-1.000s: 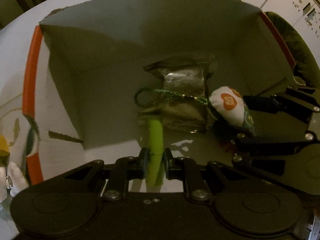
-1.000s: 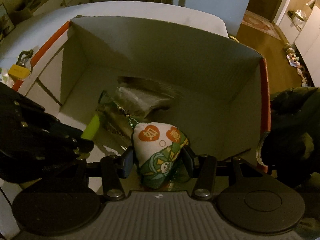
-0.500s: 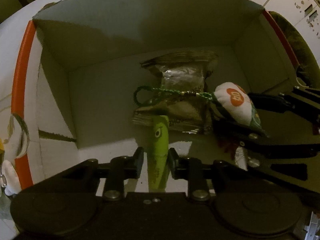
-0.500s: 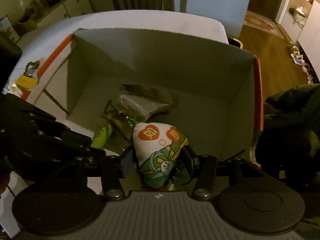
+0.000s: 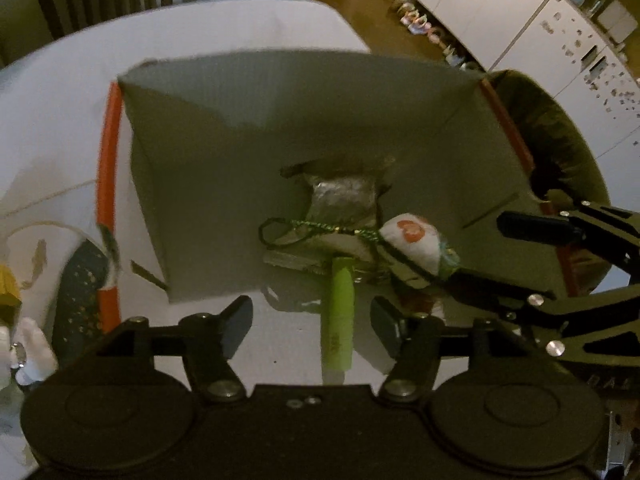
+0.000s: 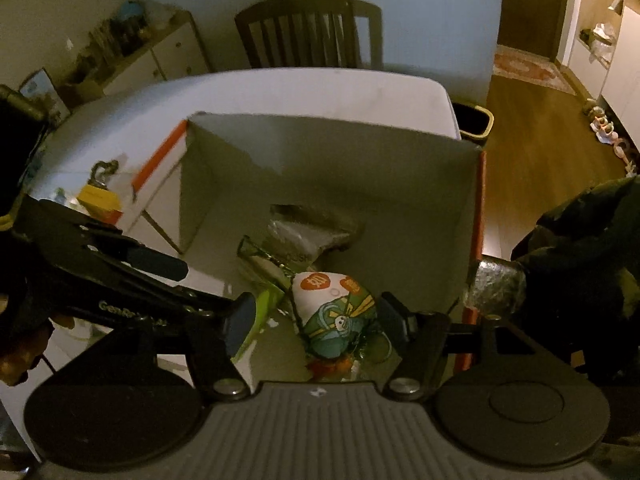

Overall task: Organize objects
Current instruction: 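Open the left tool releasing the green stick while the right tool releases the plush pouch in the box, then withdraw both tools from the shoebox back toward the item pile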

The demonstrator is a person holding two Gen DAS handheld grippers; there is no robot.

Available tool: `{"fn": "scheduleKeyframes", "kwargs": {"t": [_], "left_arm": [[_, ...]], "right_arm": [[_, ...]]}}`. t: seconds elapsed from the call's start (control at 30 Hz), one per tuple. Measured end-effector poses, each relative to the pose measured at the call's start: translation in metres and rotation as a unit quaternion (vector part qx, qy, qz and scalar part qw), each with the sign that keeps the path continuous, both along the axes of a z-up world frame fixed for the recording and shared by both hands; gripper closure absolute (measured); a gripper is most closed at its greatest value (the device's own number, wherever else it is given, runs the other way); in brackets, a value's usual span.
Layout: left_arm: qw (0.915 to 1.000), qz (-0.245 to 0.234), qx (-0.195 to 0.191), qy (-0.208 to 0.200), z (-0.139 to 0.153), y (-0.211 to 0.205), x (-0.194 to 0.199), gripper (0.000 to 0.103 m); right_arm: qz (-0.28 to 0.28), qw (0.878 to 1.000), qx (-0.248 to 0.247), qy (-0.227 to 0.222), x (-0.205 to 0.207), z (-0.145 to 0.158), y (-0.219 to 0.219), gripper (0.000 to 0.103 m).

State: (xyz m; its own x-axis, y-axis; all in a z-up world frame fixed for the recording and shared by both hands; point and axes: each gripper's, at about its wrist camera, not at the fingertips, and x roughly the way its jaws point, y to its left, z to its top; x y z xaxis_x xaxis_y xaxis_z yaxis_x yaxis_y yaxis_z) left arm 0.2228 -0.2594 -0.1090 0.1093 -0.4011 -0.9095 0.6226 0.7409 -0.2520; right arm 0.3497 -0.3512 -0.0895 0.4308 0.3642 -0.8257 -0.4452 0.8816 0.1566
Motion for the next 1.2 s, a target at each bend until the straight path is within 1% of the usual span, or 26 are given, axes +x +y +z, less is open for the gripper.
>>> {"fn": "scheduleKeyframes", "kwargs": {"t": [0.07, 0.13, 0.23, 0.4, 0.43, 0.5, 0.63, 0.7, 0.8, 0.97, 1.07, 1.13, 1.2], "left_arm": [[0.9999, 0.002, -0.013, -0.006, 0.008, 0.006, -0.004, 0.038], [0.9996, 0.003, -0.025, -0.013, 0.02, 0.013, -0.006, 0.036], [0.9986, -0.001, -0.044, -0.03, 0.036, 0.021, -0.01, 0.032], [0.9963, 0.0, -0.067, -0.053, 0.055, 0.036, -0.023, 0.03], [0.9957, -0.001, -0.072, -0.057, 0.065, 0.045, -0.026, 0.029], [0.9945, -0.004, -0.08, -0.067, 0.061, 0.042, -0.025, 0.029], [0.9913, 0.001, -0.098, -0.088, 0.071, 0.062, -0.032, 0.025], [0.9893, 0.003, -0.107, -0.1, 0.079, 0.073, -0.034, 0.023], [0.9866, 0.003, -0.12, -0.11, 0.089, 0.091, -0.036, 0.02], [0.9828, 0.004, -0.136, -0.125, 0.099, 0.121, -0.037, 0.015], [0.9806, 0.005, -0.143, -0.134, 0.103, 0.141, -0.037, 0.009], [0.9792, 0.01, -0.147, -0.139, 0.105, 0.156, -0.036, 0.003], [0.9781, 0.018, -0.147, -0.146, 0.106, 0.172, -0.032, 0.001]], "right_arm": [[-0.002, 1.0, 0.004, -0.006, -0.004, 0.005, 0.0, 0.036], [-0.003, 1.0, 0.008, -0.011, -0.01, 0.011, -0.002, 0.036], [-0.001, 1.0, 0.017, -0.021, -0.02, 0.022, -0.003, 0.031], [-0.001, 0.999, 0.026, -0.041, -0.037, 0.041, 0.001, 0.03], [-0.001, 0.999, 0.029, -0.042, -0.04, 0.044, 0.001, 0.03], [-0.003, 0.998, 0.032, -0.05, -0.046, 0.049, 0.003, 0.026], [-0.008, 0.997, 0.038, -0.065, -0.06, 0.062, 0.009, 0.026], [-0.011, 0.996, 0.041, -0.074, -0.067, 0.069, 0.013, 0.023], [-0.015, 0.995, 0.043, -0.092, -0.078, 0.078, 0.023, 0.021], [-0.023, 0.993, 0.052, -0.099, -0.093, 0.085, 0.045, 0.02], [-0.023, 0.993, 0.056, -0.104, -0.104, 0.088, 0.063, 0.02], [-0.023, 0.992, 0.056, -0.111, -0.113, 0.09, 0.076, 0.018], [-0.023, 0.992, 0.057, -0.113, -0.119, 0.09, 0.09, 0.018]]}}
